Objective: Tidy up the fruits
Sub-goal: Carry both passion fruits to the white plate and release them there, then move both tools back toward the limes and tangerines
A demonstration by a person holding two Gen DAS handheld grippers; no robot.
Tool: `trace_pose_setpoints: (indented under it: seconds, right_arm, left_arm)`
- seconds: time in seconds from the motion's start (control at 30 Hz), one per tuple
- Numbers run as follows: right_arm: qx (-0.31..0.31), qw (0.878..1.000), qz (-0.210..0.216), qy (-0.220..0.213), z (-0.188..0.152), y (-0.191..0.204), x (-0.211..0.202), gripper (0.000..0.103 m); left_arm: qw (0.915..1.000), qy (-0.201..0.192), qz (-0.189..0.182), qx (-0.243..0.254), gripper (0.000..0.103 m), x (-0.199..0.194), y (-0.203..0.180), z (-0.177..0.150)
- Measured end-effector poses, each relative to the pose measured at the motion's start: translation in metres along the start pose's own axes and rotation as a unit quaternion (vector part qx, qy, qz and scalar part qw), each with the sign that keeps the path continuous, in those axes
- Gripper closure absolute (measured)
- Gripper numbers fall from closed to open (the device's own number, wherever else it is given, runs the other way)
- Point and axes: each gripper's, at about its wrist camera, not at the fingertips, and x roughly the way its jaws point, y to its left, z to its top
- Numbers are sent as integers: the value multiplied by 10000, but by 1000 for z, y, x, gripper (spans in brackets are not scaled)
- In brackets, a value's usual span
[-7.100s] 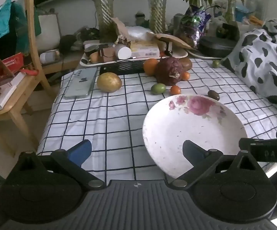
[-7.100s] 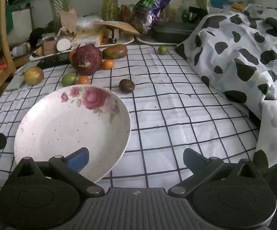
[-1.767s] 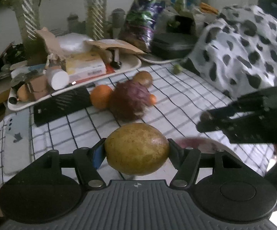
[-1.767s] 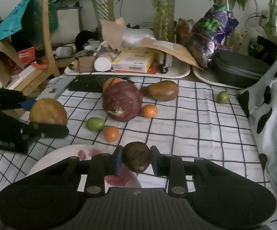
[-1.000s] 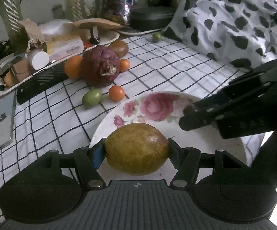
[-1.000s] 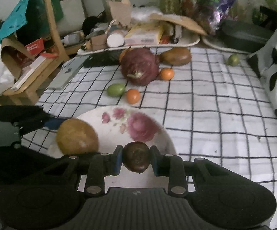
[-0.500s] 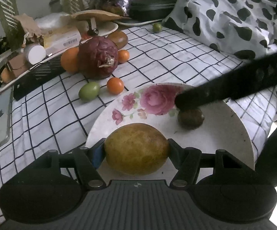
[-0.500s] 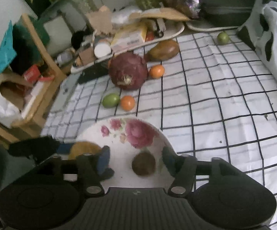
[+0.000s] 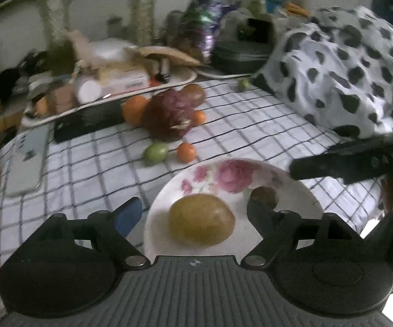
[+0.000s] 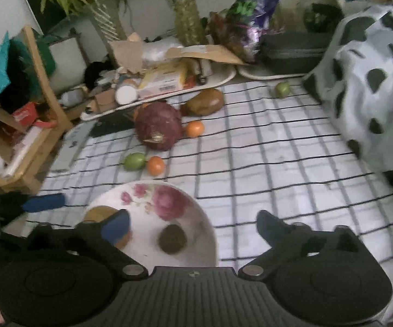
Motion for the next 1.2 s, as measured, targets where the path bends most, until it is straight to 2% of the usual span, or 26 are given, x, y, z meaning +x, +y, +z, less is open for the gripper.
trace_pose_setpoints:
  seconds: [0.1,0.23,0.53,1.2]
  right_arm:
    - [-76,9996,-245,126,-8,-1,-3,0]
    - [-117,9982,-545,237,-18,-2,-6,0]
    - [-311,9956,-838,265,-23,2,-3,0]
    - [-652,9935,-937,-9,-19,11,-2,0]
  left_arm:
    - [9997,73,170,-157,19,-7,6,-5]
    - [9995,128,186,-242,19,-13,11,-12]
    - [9996,118,222,-107,19,-13,10,-16]
    - [9998,-137,150,28,19,-15,12,0]
